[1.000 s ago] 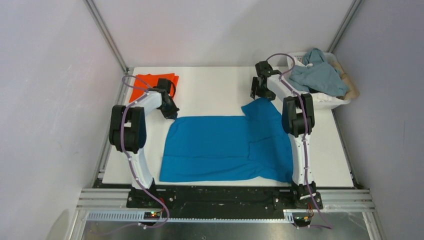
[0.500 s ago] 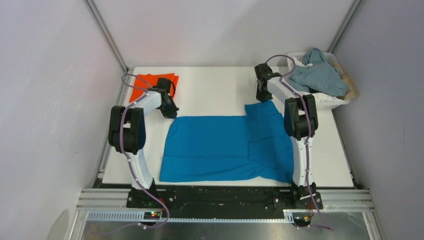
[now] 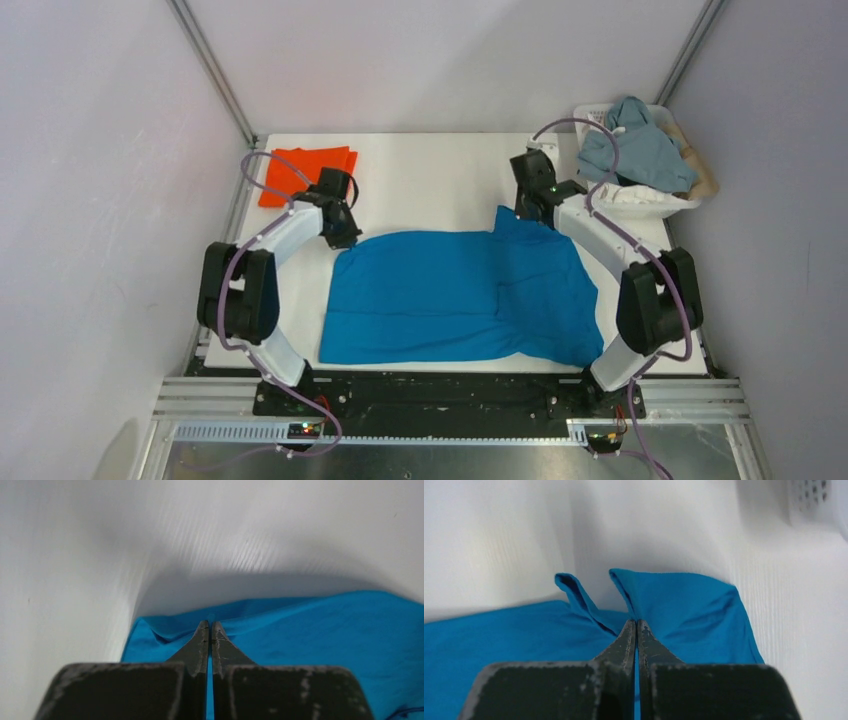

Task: Fold and stack the t-shirts
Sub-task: Fold the other side of the tshirt into a rectangle

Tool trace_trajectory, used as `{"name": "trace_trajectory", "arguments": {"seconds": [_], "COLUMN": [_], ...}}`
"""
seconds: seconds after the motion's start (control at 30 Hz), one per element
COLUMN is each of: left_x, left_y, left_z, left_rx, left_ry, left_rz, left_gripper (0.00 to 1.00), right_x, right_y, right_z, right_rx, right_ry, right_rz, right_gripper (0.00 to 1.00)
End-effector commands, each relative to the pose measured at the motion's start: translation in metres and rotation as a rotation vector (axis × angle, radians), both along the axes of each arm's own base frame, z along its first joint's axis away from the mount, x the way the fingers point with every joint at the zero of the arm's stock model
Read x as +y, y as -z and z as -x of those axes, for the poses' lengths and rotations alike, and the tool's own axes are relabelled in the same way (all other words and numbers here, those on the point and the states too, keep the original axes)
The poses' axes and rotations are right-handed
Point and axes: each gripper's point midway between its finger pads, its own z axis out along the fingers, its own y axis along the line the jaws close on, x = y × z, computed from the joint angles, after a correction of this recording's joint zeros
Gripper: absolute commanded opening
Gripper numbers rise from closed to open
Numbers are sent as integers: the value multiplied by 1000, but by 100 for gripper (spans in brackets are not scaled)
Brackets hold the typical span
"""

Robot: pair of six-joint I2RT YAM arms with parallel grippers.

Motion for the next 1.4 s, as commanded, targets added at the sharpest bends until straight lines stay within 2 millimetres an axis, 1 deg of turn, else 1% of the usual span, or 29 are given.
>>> {"name": "trace_trajectory", "arguments": {"seconds": [0.0, 0.03, 0.07, 0.1, 0.13, 0.17, 0.2, 0.23, 0.27, 0.3, 0.33, 0.37, 0.43, 0.47, 0.5, 0.53, 0.67, 0.7, 0.8, 0.93, 1.03, 1.07, 1.13, 1.2, 1.23, 1.27, 1.3, 1.33, 1.37], "left_x": [-3, -2, -2, -1, 0, 2, 2, 4, 5, 7, 8, 10, 10, 11, 11, 11, 16, 17, 20, 22, 23, 25, 28, 31, 33, 34, 37, 39, 40], "left_y": [-12, -13, -18, -14, -19, -16, -19, -15, -19, -15, -17, -13, -13, -10, -13, -10, -14, -18, -17, -16, -12, -12, -11, -11, -10, -14, -16, -22, -27], "left_z": [15, 21, 24, 32, 35, 41, 45, 52, 54, 60, 62, 67, 74, 78, 79, 84, 93, 94, 97, 97, 99, 100, 103, 108, 112, 115, 116, 118, 118], "left_rx": [-47, -48, -65, -54, -75, -67, -80, -70, -87, -80, -91, -82, -89, -82, -96, -90, -120, -134, -140, -138, -126, -130, -132, -135, -131, -141, -151, -171, -191], "left_ry": [22, 19, 19, 18, 15, 11, 10, 5, 0, -7, -12, -18, -21, -21, -19, -17, -22, -23, -23, -29, -37, -45, -64, -82, -98, -107, -128, -142, -160], "left_rz": [-41, -41, -42, -49, -55, -58, -59, -62, -63, -73, -74, -79, -74, -76, -73, -74, -78, -76, -88, -100, -102, -108, -114, -112, -114, -111, -113, -109, -105], "left_gripper": [0, 0, 0, 0, 0, 0, 0, 0, 0, 0, 0, 0, 0, 0, 0, 0, 0, 0, 1, 5, 9, 14, 25, 29, 32, 45, 56, 79, 89], "right_x": [-11, -18, -14, -19, -16, -16, -19, -20, -26, -26, -33, -33, -44, -44, -49, -48, -50, -52, -49, -42, -36, -35, -33, -30, -28, -28, -22, -18, -14], "right_y": [-10, -4, -12, -7, -13, -8, -11, -10, -9, -10, -8, -7, -7, -7, -6, -5, 1, 2, 0, 3, 14, 17, 26, 33, 34, 34, 34, 33, 32], "right_z": [31, 41, 49, 60, 69, 80, 88, 98, 110, 117, 130, 136, 158, 163, 172, 176, 196, 201, 210, 219, 227, 229, 236, 247, 254, 259, 265, 272, 277], "right_rx": [-37, -22, -41, -26, -40, -25, -33, -25, -7, -9, 7, 11, 34, 32, 43, 49, 87, 93, 98, 119, 164, 178, 213, 254, 272, 278, 287, 305, 314], "right_ry": [77, 99, 90, 101, 87, 86, 92, 101, 103, 114, 134, 130, 141, 145, 148, 147, 137, 141, 126, 88, 66, 63, 61, 47, 32, 18, -19, -53, -87], "right_rz": [63, 97, 99, 126, 126, 142, 140, 152, 168, 168, 181, 187, 213, 211, 217, 208, 189, 188, 185, 160, 142, 140, 131, 125, 123, 123, 118, 93, 76], "right_gripper": [0, 0, 0, 0, 0, 0, 0, 0, 0, 0, 0, 0, 0, 0, 0, 0, 0, 0, 0, 0, 0, 0, 4, 14, 25, 39, 48, 58, 62]}}
